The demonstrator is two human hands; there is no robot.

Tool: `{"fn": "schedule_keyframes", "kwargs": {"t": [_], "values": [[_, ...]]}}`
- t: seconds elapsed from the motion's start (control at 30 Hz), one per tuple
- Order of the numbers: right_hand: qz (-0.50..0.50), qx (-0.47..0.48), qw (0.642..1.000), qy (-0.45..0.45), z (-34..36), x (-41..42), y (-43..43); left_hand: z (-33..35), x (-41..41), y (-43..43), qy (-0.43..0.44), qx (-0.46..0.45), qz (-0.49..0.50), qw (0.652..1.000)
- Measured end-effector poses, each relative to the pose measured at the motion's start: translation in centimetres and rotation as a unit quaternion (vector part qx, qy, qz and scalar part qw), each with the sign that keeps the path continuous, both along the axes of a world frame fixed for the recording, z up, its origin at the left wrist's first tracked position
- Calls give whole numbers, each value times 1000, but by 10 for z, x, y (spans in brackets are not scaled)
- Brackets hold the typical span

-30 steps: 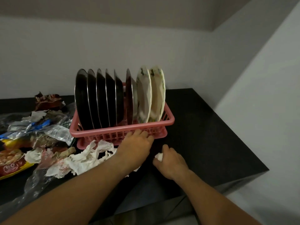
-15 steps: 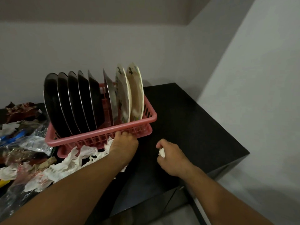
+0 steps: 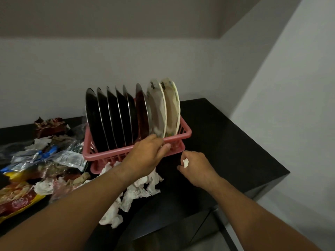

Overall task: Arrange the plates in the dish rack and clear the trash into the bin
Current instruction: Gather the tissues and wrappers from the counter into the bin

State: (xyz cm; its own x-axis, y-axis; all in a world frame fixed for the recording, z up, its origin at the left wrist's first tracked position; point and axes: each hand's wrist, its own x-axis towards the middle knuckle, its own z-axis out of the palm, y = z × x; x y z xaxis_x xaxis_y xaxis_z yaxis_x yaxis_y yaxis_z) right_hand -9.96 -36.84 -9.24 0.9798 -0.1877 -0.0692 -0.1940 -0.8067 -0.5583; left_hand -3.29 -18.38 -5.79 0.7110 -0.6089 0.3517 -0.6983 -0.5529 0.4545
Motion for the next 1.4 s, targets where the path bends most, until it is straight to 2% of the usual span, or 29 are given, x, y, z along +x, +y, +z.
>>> {"fn": "schedule_keyframes", "kwargs": {"t": [0.17,0.3,0.37,0.5,0.6,0.73,0.87,1.1,1.27,1.4], "values": [[-14,-2,1000,9,-3,-10,27,9,-3,32,14,-22,53,998],[-18,-10,999,26,-6,-13,47,14,-9,52,99,-14,62,993],[-8,1,999,52,-6,-13,54,15,-12,60,111,3,57,992],[-1,-15,999,46,-8,-11,65,15,-16,70,80,24,58,995],[-31,33,999,7,-11,-6,73,10,-19,75,59,58,37,996],[-56,76,994,52,-17,-1,81,1,-21,80,66,91,20,993],[-84,45,995,38,-25,1,84,-3,-20,83,81,73,39,993],[-106,95,990,10,2,7,65,-1,-14,87,105,52,62,991],[-77,75,992,70,-10,-2,72,-1,-14,78,96,54,53,993],[-91,56,992,60,-26,-2,85,-3,-16,74,85,70,51,993]]}}
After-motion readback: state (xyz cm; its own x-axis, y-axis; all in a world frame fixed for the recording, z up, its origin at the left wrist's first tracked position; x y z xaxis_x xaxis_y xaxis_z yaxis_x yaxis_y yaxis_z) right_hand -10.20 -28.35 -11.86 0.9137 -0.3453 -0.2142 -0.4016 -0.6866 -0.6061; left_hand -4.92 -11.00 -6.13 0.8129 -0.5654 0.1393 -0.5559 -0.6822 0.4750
